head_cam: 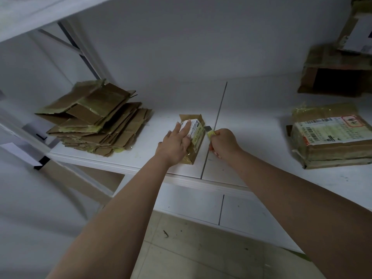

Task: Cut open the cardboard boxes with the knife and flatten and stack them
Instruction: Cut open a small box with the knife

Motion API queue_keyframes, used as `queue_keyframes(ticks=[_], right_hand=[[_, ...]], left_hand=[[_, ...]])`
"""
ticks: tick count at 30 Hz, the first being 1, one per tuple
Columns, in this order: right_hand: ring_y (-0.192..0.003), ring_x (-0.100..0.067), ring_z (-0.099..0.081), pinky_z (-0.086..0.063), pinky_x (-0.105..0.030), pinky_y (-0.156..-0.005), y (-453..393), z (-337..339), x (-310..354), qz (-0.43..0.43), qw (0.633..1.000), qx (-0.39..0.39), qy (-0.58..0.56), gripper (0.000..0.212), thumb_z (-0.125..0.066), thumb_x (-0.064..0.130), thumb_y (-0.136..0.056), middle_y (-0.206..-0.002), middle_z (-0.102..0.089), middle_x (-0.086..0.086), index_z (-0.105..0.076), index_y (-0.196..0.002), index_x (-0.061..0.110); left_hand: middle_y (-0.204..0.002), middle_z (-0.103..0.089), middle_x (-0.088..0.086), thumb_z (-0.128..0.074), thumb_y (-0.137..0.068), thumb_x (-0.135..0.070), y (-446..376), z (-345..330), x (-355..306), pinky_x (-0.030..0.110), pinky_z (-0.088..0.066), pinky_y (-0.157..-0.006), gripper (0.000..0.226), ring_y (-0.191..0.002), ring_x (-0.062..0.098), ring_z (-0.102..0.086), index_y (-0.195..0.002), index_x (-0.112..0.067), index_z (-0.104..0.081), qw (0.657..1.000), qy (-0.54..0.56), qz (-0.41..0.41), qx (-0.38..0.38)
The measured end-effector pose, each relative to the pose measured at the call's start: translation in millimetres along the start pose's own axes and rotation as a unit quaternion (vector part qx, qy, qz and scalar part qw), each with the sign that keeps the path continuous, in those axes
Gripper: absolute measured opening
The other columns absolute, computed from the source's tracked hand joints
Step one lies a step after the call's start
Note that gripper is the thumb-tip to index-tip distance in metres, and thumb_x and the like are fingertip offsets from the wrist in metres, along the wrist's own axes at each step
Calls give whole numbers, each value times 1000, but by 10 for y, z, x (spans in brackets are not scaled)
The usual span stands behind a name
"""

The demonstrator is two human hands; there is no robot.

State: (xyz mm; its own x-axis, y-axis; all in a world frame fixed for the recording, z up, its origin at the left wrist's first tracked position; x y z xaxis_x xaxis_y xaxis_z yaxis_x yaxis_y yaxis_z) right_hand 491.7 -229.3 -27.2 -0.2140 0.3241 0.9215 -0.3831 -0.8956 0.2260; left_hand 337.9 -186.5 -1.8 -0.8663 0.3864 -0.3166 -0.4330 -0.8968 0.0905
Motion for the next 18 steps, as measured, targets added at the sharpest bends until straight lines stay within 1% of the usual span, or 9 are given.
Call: queue_keyframes(ticks=[2,5,6,7,9,11,14,16,18], right_hand=[[-48,-16,-48,-34,-22,-48,-40,-44,3,-9,1000,-8,-2,25,-42,8,-93,-67,-63,-12,-57,-73,5],[-50,-16,-48,-34,-24,-50,-97,-89,8,-14,1000,-17,-20,31,-43,6,-91,-69,-64,-13,-55,-63,9],[-50,-16,-47,-34,-24,-49,-105,-100,20,-19,999,-18,-31,31,-43,6,-91,-69,-63,-12,-54,-63,10],[-50,-15,-47,-34,-24,-49,-117,-109,33,-25,999,-20,-40,29,-42,7,-91,-70,-62,-11,-55,-66,10],[-51,-15,-46,-34,-24,-47,-155,-137,56,-41,998,-21,-49,21,-42,7,-92,-70,-58,-10,-58,-78,5],[-50,-16,-45,-33,-24,-47,-180,-163,62,-58,996,-19,-62,19,-43,9,-92,-68,-55,-9,-61,-89,2],[-47,-16,-43,-31,-22,-43,-144,-167,19,-88,993,-3,-76,19,-45,10,-92,-72,-55,-13,-62,-95,1],[-36,-12,-41,-27,-15,-35,-52,-136,3,-110,989,23,-98,21,-44,11,-94,-68,-53,-11,-62,-100,3],[-23,-5,-34,-22,-9,-31,57,-94,17,-111,986,53,-112,23,-43,12,-96,-62,-50,-8,-62,-105,4]], left_hand=[[-162,-5,0,-23,-104,-39,12,-3,-6,57,-14,-116,50,-148,31,-8,-152,-39,-8,1000,2,1,1],[-162,-4,-2,-22,-104,-38,28,1,-21,57,-12,-116,50,-148,30,-6,-152,-40,-8,1000,2,8,6],[-162,-3,-2,-22,-104,-38,33,3,-23,57,-11,-117,50,-148,29,-5,-152,-39,-8,1000,3,9,9],[-162,-3,-2,-21,-104,-39,39,5,-27,57,-9,-117,50,-149,29,-4,-152,-39,-8,1000,5,9,11],[-162,-3,-2,-17,-105,-39,49,7,-28,56,-4,-118,49,-149,29,-1,-153,-36,-9,1000,21,9,16],[-162,-3,-1,-14,-105,-39,42,5,-21,55,1,-117,49,-149,29,3,-153,-34,-10,999,37,9,18],[-162,-1,0,-13,-105,-38,19,-8,-20,55,4,-116,49,-148,31,9,-154,-33,-10,999,45,13,23],[-162,0,0,-13,-105,-38,6,-10,-23,55,6,-115,49,-147,32,11,-154,-33,-9,998,49,16,22],[-162,0,0,-13,-105,-38,1,-11,-28,56,6,-114,48,-147,32,12,-154,-34,-10,998,53,18,23]])
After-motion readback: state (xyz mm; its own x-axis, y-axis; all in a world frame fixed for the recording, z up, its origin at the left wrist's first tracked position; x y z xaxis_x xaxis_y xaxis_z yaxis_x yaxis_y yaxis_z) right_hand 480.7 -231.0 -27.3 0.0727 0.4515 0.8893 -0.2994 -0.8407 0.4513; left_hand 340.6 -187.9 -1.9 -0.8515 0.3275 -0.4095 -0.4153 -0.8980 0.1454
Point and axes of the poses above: each hand's wrist, its own y-axis away from the middle knuckle, its own z-axis out of the back of the hand, x = y × z, the point moved 2 cm from there along -y, towards the middle knuckle
